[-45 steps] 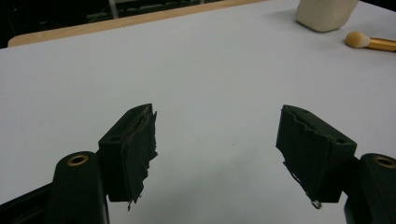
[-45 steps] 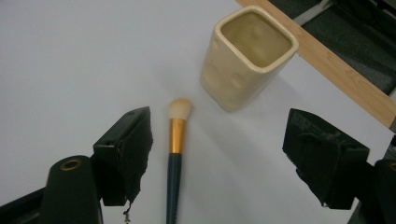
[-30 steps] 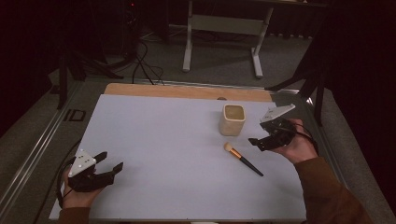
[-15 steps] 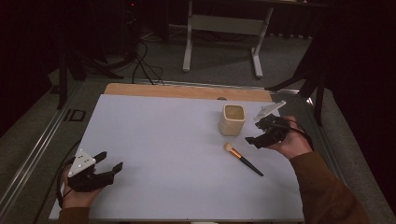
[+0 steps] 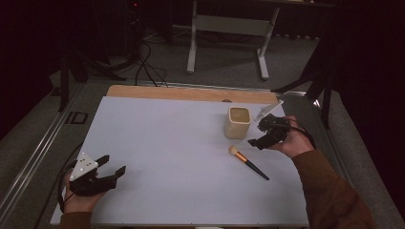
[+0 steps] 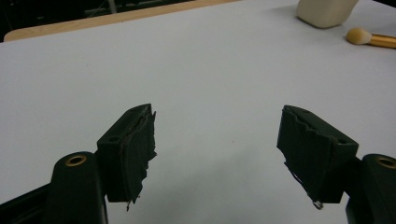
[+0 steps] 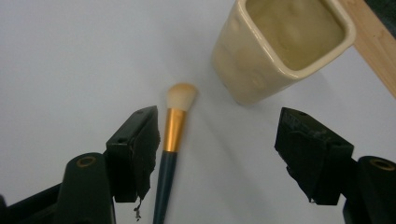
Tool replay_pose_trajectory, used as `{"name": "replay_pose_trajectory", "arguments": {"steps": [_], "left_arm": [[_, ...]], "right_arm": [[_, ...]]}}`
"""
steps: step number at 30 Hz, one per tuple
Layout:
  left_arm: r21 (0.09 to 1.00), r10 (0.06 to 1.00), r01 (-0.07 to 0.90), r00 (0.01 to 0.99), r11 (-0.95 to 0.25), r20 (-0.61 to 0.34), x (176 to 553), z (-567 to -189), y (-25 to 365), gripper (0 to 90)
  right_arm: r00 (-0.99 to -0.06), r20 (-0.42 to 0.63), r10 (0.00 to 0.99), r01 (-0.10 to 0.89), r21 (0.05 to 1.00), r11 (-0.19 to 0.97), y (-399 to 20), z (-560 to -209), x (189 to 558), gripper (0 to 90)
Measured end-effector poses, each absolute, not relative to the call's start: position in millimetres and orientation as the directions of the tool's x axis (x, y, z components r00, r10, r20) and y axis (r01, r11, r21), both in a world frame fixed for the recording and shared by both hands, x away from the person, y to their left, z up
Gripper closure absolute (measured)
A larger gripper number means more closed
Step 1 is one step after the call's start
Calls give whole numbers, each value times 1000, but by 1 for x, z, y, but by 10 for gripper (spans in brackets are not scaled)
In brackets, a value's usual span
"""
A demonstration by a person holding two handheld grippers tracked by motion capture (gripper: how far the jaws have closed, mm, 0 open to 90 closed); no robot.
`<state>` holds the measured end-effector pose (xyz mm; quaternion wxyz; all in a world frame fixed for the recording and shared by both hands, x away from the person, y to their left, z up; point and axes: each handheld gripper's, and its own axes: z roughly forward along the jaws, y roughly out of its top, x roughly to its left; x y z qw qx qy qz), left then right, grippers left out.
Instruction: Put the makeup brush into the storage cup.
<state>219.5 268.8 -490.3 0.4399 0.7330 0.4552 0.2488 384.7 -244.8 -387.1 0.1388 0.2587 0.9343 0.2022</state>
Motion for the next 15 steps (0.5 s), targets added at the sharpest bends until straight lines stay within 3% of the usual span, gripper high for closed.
{"name": "replay_pose_trajectory", "arguments": {"steps": [15], "left_arm": [[872,885,447,465,-199,-36,220,-490,269,274]], "right_arm": [[-848,-115,517,440,391,809,-233,-395,397,332]]}}
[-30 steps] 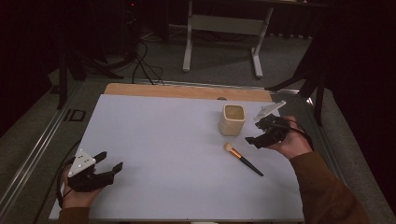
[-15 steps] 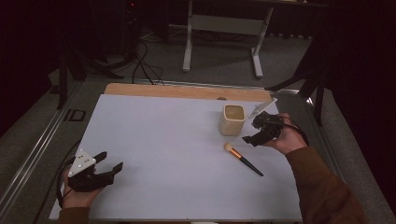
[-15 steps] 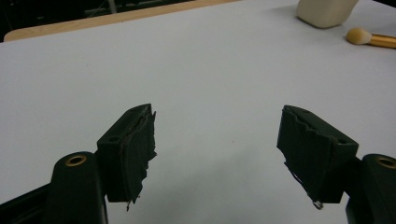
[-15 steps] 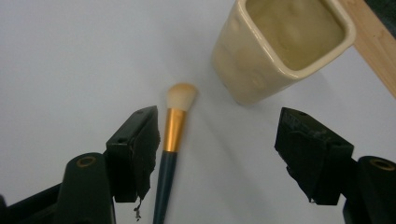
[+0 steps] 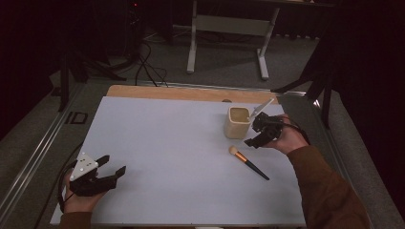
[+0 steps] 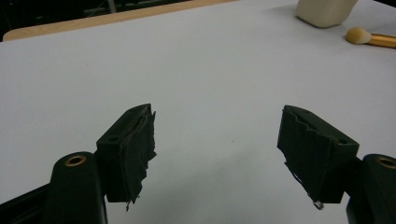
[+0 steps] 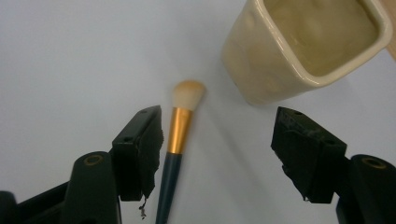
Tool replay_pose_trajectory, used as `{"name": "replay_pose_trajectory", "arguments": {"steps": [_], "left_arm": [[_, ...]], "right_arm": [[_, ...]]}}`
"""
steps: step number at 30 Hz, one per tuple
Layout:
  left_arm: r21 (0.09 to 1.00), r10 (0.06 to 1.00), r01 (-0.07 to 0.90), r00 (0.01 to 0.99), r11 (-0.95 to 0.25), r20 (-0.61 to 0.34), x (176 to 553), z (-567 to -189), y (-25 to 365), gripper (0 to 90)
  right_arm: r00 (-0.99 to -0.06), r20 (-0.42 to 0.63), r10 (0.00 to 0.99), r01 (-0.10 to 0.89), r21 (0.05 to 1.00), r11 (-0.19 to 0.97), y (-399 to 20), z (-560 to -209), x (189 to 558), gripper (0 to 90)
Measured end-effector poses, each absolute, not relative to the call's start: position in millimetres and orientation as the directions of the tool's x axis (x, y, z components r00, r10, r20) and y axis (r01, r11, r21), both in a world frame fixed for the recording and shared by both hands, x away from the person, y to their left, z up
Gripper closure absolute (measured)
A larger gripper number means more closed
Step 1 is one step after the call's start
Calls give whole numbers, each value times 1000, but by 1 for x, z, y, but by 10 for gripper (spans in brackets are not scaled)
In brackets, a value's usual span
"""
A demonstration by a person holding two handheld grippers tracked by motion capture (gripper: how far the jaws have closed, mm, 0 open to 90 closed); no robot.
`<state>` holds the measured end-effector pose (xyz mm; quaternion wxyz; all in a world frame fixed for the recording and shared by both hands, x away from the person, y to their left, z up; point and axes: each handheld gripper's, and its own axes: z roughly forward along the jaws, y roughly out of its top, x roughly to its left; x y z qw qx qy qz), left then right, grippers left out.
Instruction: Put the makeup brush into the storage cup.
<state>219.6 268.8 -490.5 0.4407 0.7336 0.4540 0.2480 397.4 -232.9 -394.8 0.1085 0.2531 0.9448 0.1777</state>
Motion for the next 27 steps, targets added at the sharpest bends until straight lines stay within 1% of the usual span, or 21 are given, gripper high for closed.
{"name": "replay_pose_trajectory", "arguments": {"steps": [13,27], "left_arm": [[872,883,447,469,-200,-38,220,-491,269,274],[871,882,447,470,-202,-37,220,-491,268,274]], "right_arm": [[-860,-88,502,445,350,824,-219,-397,407,347],[-858,-77,508,472,274,838,-209,-407,417,354]]}}
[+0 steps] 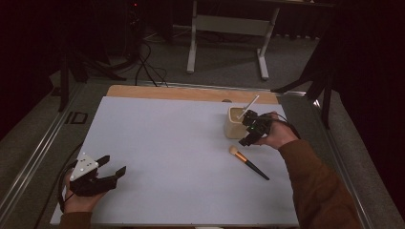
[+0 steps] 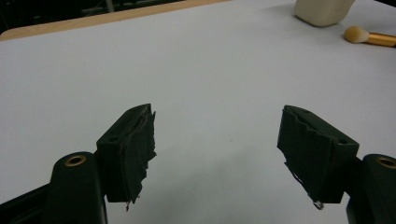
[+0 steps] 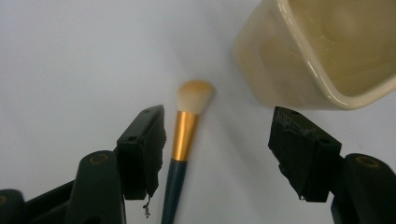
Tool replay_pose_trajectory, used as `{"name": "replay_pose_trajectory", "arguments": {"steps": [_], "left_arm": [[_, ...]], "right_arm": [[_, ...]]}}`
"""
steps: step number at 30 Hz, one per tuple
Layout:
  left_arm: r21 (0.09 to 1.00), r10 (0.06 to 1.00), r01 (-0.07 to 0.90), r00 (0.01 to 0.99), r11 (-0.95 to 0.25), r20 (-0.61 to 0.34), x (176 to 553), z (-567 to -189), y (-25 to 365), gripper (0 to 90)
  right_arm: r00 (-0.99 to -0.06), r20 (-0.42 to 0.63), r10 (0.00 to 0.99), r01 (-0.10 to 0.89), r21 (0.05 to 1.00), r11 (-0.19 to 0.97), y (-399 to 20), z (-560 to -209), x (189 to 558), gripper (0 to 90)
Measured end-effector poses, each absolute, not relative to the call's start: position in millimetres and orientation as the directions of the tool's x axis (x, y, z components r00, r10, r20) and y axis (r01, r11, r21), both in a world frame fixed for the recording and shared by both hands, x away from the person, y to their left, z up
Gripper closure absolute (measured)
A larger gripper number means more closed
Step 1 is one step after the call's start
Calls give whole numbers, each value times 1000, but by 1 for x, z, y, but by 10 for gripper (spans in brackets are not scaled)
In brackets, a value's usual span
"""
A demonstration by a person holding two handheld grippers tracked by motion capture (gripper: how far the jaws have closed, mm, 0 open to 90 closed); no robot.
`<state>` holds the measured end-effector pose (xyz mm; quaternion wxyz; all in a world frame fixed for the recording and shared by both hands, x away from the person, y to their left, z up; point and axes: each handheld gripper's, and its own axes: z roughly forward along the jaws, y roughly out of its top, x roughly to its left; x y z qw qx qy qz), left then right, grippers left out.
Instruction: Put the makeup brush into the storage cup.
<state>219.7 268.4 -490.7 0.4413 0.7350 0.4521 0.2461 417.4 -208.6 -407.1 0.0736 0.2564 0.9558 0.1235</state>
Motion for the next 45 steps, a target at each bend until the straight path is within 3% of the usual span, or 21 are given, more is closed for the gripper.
{"name": "replay_pose_trajectory", "arguments": {"steps": [25,45], "left_arm": [[872,882,447,471,-202,-37,220,-491,268,274],[872,882,445,470,-203,-35,220,-491,268,273]], "right_arm": [[-853,-73,517,506,129,853,-194,-434,425,395],[-860,-65,506,500,85,862,-186,-452,425,419]]}}
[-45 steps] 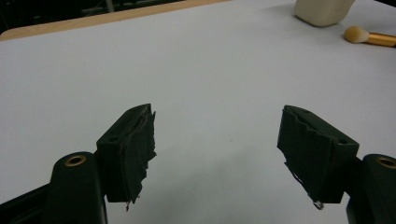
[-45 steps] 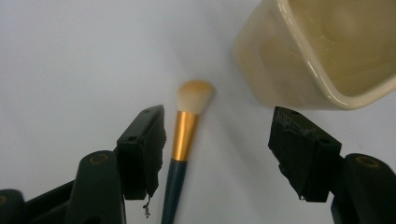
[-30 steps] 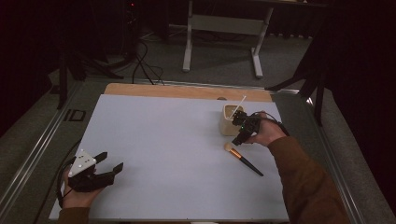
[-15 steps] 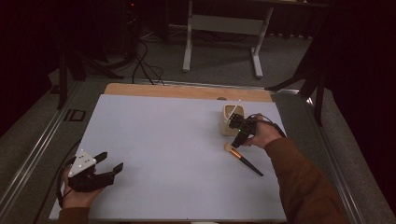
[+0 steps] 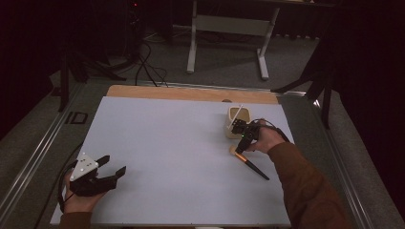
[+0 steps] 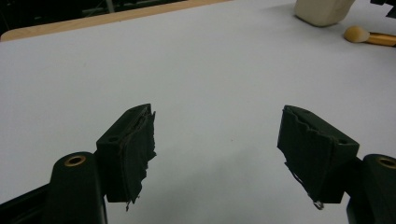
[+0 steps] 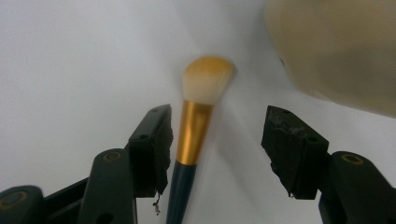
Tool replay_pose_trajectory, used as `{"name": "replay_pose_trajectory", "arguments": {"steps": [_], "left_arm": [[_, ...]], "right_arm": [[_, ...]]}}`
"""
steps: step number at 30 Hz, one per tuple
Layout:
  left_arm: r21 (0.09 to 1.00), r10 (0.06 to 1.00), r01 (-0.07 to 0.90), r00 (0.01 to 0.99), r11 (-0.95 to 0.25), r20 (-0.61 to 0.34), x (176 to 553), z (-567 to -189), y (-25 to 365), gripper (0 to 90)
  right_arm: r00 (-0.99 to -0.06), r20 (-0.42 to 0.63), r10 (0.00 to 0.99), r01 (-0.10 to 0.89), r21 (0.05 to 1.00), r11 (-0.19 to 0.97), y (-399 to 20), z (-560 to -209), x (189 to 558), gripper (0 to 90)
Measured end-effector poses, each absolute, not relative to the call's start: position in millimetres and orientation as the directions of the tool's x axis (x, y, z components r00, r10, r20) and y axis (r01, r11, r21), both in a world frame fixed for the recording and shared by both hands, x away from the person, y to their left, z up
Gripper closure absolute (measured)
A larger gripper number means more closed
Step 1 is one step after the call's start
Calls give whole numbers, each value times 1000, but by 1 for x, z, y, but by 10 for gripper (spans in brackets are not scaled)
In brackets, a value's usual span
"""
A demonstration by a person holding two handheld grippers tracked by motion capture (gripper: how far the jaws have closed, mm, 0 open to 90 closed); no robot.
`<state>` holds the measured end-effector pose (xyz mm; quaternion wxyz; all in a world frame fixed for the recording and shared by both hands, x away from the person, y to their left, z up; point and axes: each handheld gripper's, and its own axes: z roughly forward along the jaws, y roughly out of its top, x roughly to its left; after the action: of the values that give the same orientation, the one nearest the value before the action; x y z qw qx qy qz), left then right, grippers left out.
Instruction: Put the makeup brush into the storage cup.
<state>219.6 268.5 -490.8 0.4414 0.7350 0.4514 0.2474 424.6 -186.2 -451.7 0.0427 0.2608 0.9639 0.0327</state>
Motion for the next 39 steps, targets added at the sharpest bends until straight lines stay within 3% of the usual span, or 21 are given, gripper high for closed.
{"name": "replay_pose_trajectory", "arguments": {"steps": [39], "left_arm": [[873,883,445,468,-202,-34,219,-491,269,274]], "right_arm": [[-856,-69,513,513,20,858,-175,-488,430,460]]}}
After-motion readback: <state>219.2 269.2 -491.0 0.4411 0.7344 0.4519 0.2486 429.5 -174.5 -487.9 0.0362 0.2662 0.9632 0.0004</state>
